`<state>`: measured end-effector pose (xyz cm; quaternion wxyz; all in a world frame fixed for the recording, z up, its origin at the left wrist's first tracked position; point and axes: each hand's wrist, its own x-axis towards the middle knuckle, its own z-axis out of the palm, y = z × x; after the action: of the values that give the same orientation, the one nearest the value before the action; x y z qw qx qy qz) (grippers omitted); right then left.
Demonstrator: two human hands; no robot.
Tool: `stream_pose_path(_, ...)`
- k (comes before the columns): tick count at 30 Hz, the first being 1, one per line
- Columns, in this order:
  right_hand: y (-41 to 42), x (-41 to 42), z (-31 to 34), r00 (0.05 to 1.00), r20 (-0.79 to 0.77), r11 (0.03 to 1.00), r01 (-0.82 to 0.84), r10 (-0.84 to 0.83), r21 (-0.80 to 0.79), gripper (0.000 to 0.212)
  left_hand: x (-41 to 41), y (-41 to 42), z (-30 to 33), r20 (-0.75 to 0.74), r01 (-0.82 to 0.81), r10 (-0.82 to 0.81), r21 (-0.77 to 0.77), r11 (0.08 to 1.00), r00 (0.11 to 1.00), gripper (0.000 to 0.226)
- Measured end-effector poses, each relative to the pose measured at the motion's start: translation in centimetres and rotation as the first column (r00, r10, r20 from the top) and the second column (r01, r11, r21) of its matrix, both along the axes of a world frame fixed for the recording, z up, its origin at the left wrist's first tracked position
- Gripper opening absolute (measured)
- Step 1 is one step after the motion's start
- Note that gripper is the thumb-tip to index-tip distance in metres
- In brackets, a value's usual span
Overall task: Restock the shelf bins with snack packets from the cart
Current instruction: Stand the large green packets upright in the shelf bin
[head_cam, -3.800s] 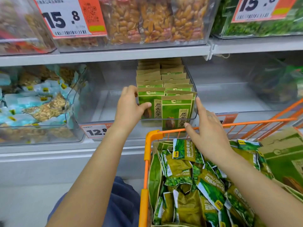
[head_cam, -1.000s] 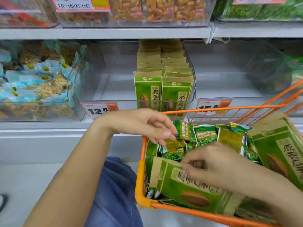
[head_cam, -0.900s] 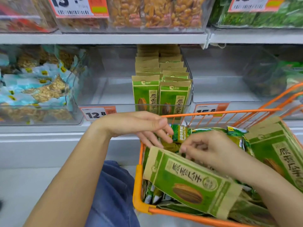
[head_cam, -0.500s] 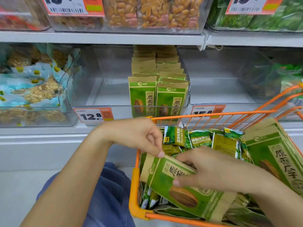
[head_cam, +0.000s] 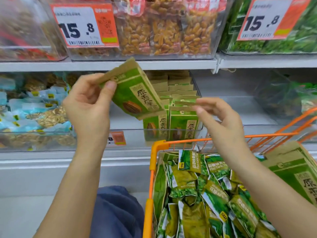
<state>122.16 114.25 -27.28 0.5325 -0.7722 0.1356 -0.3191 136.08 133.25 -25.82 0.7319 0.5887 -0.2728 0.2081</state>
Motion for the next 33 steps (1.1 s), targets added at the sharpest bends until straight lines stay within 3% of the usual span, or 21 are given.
stream_pose_path(2,-1.0,0.2,-1.7,0.99,0.017,0.987,0.138,-0.137,-0.08,0.017,0.1,-0.4,-0.6,0.032,-0.069,0.068,0.045,0.997,0.997,0.023)
stream_pose_path(4,-1.7,0.2,-3.4,0.976,-0.061,0.96,0.191,-0.207,-0.204,0.035,-0.2,-1.5,-1.5,0.025,-0.057,0.054,0.124,0.991,0.998,0.028)
stream_pose_path(8,-2.5,0.2,-5.7,0.887,-0.402,0.893,0.026,-0.228,-0.45,0.061,-0.6,-3.5,-3.3,-0.01,-0.02,0.024,0.291,0.956,1.0,0.032)
stream_pose_path(11,-2.7,0.2,-6.9,0.854,-0.439,0.798,-0.047,-0.281,-0.601,0.072,-0.3,-4.1,-4.1,-0.047,-0.038,0.059,0.37,0.928,0.997,0.027)
stream_pose_path(16,-3.1,0.2,-7.0,0.868,-0.415,0.805,-0.031,-0.272,-0.593,0.074,0.9,-4.7,-5.7,-0.149,-0.04,0.147,0.558,0.829,0.978,0.007)
stream_pose_path(20,-2.9,0.2,-6.7,0.872,-0.417,0.807,-0.045,-0.256,-0.589,0.074,1.6,-4.8,-6.4,-0.188,-0.004,0.162,0.641,0.768,0.969,0.012)
stream_pose_path(22,-3.1,0.0,-5.9,0.856,-0.471,0.83,-0.097,-0.212,-0.55,0.074,1.1,-4.7,-6.2,-0.136,-0.042,0.167,0.639,0.768,0.977,0.015)
stream_pose_path(25,-4.1,-0.8,-3.6,0.857,-0.509,0.934,-0.114,-0.079,-0.337,0.065,-0.7,-4.5,-5.2,0.115,-0.265,0.241,0.523,0.81,0.964,0.021)
stream_pose_path(27,-5.3,-2.3,-1.9,0.903,-0.423,0.97,-0.027,-0.08,-0.242,0.054,-2.6,-4.7,-4.5,0.178,-0.246,0.183,0.457,0.855,0.967,0.012)
stream_pose_path(30,-7.6,-5.5,0.5,0.884,-0.408,0.933,0.078,-0.228,-0.352,0.03,-5.4,-5.9,-4.7,0.088,0.025,-0.081,0.508,0.861,0.993,0.008)
stream_pose_path(31,-8.4,-6.7,1.2,0.827,-0.471,0.892,0.076,-0.305,-0.445,0.026,-6.2,-6.4,-5.1,0.068,0.097,-0.162,0.56,0.823,0.984,0.01)
stream_pose_path(33,-9.7,-8.8,1.8,0.623,-0.593,0.753,-0.009,-0.511,-0.658,0.029,-7.2,-7.3,-5.9,0.067,0.164,-0.282,0.674,0.72,0.957,0.018)
